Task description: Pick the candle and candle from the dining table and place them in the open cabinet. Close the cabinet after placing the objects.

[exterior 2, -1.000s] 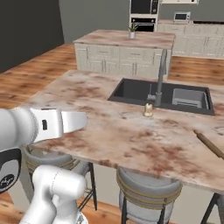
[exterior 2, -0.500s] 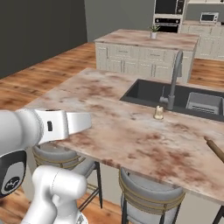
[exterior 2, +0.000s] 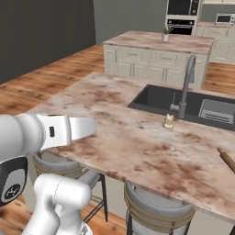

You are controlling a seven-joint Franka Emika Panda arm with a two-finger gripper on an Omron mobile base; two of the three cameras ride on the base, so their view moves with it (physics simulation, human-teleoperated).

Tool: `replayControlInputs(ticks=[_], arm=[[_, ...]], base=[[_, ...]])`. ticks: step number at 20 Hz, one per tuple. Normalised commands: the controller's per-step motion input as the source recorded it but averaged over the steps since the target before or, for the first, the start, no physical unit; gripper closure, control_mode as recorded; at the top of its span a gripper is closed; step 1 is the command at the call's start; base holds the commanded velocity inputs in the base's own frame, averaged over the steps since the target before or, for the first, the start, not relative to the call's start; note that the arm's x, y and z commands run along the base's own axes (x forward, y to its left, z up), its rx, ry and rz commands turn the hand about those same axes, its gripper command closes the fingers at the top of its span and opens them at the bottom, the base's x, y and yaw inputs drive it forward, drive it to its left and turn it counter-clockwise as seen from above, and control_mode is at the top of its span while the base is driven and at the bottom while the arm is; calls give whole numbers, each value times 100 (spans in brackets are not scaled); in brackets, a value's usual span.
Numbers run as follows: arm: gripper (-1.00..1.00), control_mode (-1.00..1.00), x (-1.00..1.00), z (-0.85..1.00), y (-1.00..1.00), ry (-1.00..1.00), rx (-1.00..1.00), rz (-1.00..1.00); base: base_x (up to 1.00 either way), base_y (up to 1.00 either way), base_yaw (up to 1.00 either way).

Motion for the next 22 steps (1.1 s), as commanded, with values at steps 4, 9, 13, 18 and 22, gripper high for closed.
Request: replayControlInputs(ticks=[4,9,13,18,22], arm=[[-100,100,0,0,0,0,0,0],[-100,100,0,0,0,0,0,0],[-100,-100,13,-3,-6,0,0,2],[-100,-100,77,-2,-26,7,6,4],[-100,-100,67,0,-46,15,10,0]], base=[[100,-70,10],[100,-73,11],[61,-41,8],[0,0,0],[0,0,0]])
